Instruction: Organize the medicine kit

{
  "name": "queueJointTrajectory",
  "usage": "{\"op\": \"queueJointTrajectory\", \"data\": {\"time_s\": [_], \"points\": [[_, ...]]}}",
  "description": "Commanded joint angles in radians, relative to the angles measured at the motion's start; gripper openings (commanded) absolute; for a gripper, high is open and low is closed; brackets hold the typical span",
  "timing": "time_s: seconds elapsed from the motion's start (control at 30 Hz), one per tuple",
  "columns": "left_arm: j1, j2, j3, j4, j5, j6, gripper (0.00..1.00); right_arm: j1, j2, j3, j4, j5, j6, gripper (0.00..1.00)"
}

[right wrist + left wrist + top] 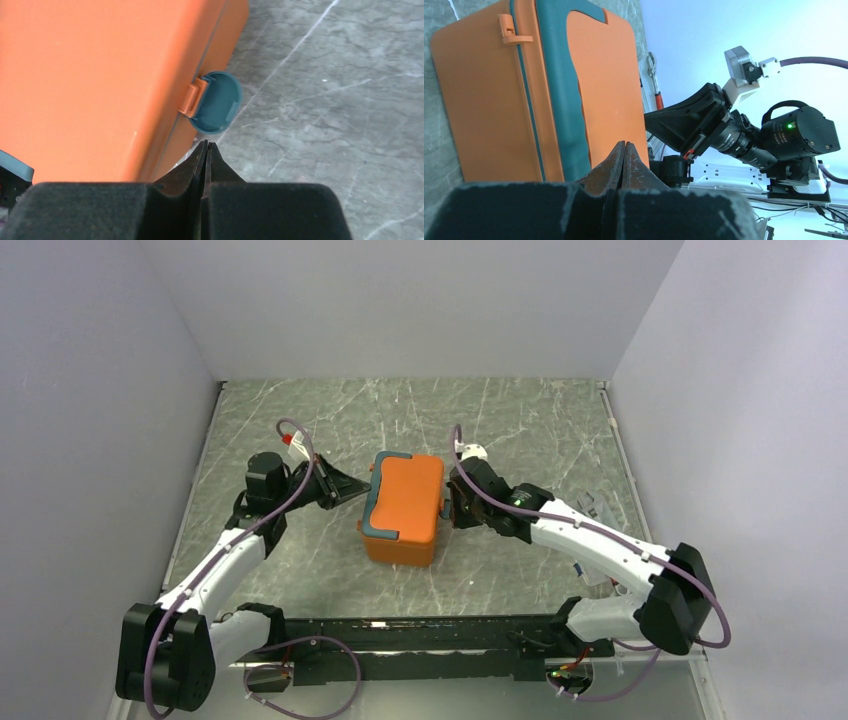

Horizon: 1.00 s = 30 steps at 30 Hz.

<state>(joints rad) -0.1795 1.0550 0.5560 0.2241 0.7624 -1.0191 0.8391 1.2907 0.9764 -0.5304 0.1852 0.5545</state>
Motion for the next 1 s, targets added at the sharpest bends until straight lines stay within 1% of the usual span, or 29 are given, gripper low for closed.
{"op": "queueJointTrajectory", "data": {"time_s": [0.0,0.2,0.53,0.57,0.67,0.83,0.97], "points": [[-0.018,0.003,0.041,0.059,-0.006,-0.009,0.00,0.002,-0.063,0.041,-0.081,0.121,0.007,0.02],[-0.036,-0.004,0.070,0.005,-0.017,0.032,0.00,0.002,-0.091,0.058,-0.082,0.127,-0.015,0.02],[-0.065,-0.069,0.183,-0.306,-0.123,0.241,0.00,0.001,-0.071,0.129,-0.085,0.138,-0.049,0.05],[-0.065,-0.075,0.196,-0.334,-0.138,0.262,0.02,0.001,-0.069,0.133,-0.083,0.131,-0.052,0.06],[-0.065,-0.084,0.239,-0.428,-0.198,0.323,0.11,0.003,-0.069,0.145,-0.070,0.097,-0.059,0.07],[-0.066,-0.082,0.308,-0.507,-0.296,0.397,0.37,0.002,-0.084,0.143,-0.021,0.002,-0.094,0.09],[-0.065,-0.055,0.363,-0.485,-0.292,0.446,0.57,0.014,-0.112,0.118,0.027,-0.078,-0.126,0.11]]}}
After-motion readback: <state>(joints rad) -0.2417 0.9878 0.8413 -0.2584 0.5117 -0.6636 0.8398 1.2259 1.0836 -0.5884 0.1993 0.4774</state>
